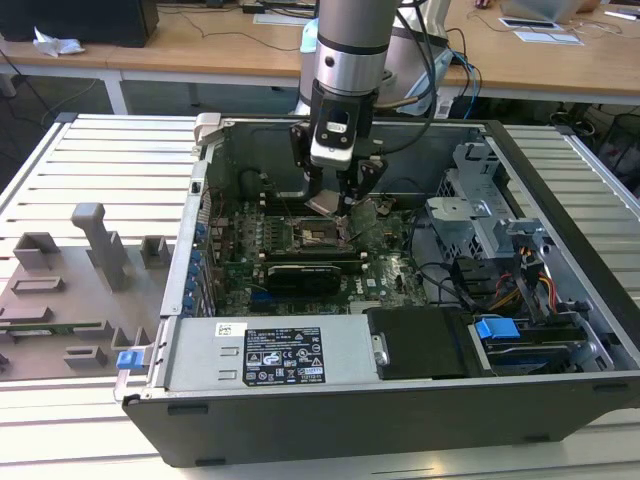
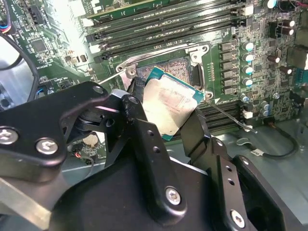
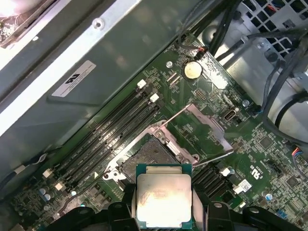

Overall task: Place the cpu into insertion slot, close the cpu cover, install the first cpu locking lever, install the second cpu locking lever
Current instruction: 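Place the cpu into insertion slot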

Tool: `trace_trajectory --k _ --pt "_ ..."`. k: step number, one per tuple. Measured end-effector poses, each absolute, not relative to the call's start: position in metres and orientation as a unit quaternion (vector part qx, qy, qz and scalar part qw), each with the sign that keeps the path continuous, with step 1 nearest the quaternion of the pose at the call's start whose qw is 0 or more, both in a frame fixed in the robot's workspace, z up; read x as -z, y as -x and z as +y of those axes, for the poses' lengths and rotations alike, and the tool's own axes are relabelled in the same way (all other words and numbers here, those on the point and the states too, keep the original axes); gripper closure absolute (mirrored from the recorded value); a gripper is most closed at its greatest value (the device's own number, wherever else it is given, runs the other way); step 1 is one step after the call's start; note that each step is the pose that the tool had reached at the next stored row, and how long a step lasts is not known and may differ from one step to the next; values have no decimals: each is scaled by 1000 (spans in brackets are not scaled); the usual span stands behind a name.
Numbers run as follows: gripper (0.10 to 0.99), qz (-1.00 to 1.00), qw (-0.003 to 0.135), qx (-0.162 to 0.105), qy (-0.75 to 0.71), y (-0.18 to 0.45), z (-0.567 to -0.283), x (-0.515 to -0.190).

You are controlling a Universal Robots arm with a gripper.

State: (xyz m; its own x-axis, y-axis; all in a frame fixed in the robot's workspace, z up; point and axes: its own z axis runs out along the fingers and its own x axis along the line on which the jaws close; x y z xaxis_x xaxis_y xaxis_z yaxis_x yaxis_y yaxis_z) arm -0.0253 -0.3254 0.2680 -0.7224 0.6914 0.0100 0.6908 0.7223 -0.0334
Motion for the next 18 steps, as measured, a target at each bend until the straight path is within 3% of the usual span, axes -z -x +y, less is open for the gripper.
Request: trace_trajectory --k 18 --pt "541 -890 10 -18 456 25 -325 -268"
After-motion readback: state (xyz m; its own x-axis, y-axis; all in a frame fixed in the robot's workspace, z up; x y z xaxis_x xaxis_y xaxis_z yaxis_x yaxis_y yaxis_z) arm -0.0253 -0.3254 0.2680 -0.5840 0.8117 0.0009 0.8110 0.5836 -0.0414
